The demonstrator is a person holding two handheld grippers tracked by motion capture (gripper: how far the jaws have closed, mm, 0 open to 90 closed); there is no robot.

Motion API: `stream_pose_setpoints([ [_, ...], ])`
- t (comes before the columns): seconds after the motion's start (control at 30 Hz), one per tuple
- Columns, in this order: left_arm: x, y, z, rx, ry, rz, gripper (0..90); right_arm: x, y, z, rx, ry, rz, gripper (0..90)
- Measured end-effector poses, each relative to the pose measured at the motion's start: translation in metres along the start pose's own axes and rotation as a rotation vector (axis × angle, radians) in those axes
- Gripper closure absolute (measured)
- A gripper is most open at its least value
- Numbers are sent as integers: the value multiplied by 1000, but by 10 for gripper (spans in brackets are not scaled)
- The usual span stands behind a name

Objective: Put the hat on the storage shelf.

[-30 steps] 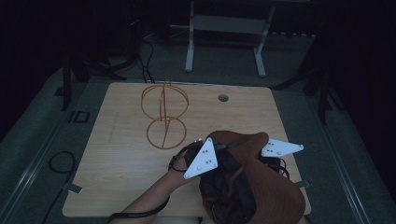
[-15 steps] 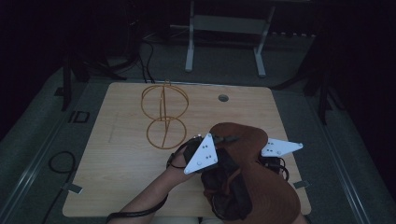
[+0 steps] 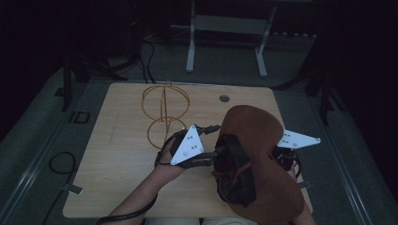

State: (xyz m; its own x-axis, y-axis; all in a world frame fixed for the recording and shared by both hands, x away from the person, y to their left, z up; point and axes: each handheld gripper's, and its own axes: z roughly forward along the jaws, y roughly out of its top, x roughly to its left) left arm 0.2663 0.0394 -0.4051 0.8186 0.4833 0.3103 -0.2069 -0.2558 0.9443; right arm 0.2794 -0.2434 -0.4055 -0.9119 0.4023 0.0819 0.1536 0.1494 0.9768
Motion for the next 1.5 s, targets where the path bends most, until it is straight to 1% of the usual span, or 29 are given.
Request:
stream_pose_setpoints([
  [0.03,2,-4,-3,3,8,-15,446,-6,4,-6,-17,-31,6,878],
  [0.07,4,-8,-6,9,12,-30,446,-6,4,-6,-17,-31,6,878],
  [0.1,5,-11,-8,11,13,-44,446,-12,9,-11,-32,-68,7,878],
  [0.23,7,-27,-21,46,37,-69,435,-25,19,-17,-51,-140,2,877],
  [0.27,7,-27,-21,46,37,-69,432,-25,19,-17,-51,-140,2,877],
  [0.3,7,-33,-26,51,44,-83,432,-32,25,-16,-51,-177,0,877],
  [0.37,7,-36,-29,60,48,-87,432,-36,27,-16,-54,-188,2,877],
  [0.4,7,-39,-32,71,46,-94,433,-44,32,-13,-60,-208,7,877],
  [0.5,8,-50,-39,111,48,-109,433,-51,36,-10,-59,-229,8,877],
  [0.57,8,-62,-48,147,53,-128,433,-62,41,-3,-63,-252,15,876],
  [0.6,8,-62,-48,147,53,-128,432,-62,41,-3,-63,-252,15,876],
  [0.63,9,-70,-53,177,61,-141,428,-68,45,3,-55,-270,16,876],
  [0.67,9,-70,-53,177,61,-141,420,-68,45,3,-55,-270,16,876],
  [0.7,10,-74,-56,196,62,-148,420,-75,48,11,-50,-284,13,876],
  [0.73,11,-82,-62,243,79,-138,420,-77,49,15,-47,-289,11,876],
  [0.77,11,-82,-62,243,79,-138,420,-80,51,19,-42,-295,12,876],
  [0.8,12,-86,-65,258,82,-148,420,-80,51,19,-42,-295,12,876],
  [0.83,14,-96,-72,283,87,-173,416,-85,54,27,-38,-308,7,876],
  [0.87,14,-96,-72,283,87,-173,389,-87,56,31,-36,-311,11,876],
  [0.93,15,-107,-81,310,110,-197,361,-89,58,35,-36,-316,12,876],
  [0.97,16,-113,-86,314,115,-221,301,-94,61,42,-38,-316,18,876],
  [1.0,16,-119,-90,324,134,-238,301,-94,61,42,-38,-316,18,876],
  [1.07,16,-131,-99,343,156,-277,228,-97,67,50,-35,-326,15,876],
  [1.1,16,-137,-102,357,164,-292,153,-102,72,57,-40,-332,17,876],
  [1.2,12,-153,-115,376,197,-324,141,-106,79,65,-44,-334,25,876],
  [1.33,8,-174,-131,367,246,-391,36,-112,97,85,-53,-345,15,876],
  [1.37,7,-179,-134,365,268,-407,36,-112,97,85,-53,-345,15,876],
  [1.43,2,-187,-142,385,308,-410,24,-115,107,100,-54,-359,-7,875],
  [1.5,1,-189,-145,373,321,-414,24,-116,111,105,-52,-364,-14,875],
])
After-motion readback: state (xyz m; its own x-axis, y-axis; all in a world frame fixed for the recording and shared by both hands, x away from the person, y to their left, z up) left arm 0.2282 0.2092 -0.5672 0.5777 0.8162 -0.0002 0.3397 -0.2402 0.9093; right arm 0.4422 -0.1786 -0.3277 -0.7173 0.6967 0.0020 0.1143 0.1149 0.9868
